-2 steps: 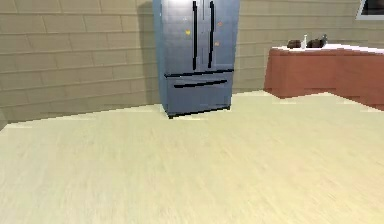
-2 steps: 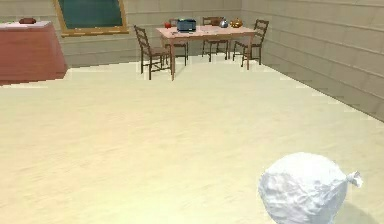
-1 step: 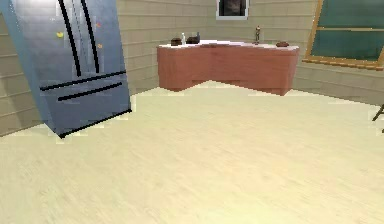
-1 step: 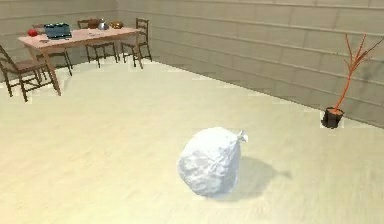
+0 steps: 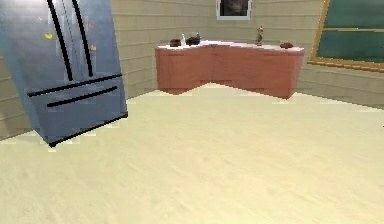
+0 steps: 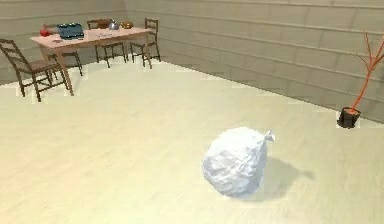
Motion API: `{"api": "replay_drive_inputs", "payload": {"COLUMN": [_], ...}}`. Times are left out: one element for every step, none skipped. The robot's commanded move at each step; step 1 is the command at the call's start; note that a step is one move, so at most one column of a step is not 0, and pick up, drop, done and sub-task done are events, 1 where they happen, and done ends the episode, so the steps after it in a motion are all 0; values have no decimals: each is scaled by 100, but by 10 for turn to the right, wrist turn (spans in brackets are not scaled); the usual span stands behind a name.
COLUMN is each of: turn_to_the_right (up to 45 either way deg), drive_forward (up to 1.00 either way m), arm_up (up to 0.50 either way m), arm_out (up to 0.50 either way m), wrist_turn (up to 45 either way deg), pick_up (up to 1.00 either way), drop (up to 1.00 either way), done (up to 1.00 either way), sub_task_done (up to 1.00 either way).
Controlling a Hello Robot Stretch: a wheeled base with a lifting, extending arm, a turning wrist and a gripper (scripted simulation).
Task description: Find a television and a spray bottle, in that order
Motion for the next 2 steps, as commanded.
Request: {"api": "replay_drive_inputs", "payload": {"turn_to_the_right": [0, 0], "drive_forward": [100, 100], "arm_up": [0, 0], "arm_out": [0, 0], "wrist_turn": [0, 0], "pick_up": [0, 0], "drop": [0, 0], "done": [0, 0], "sub_task_done": [0, 0]}}
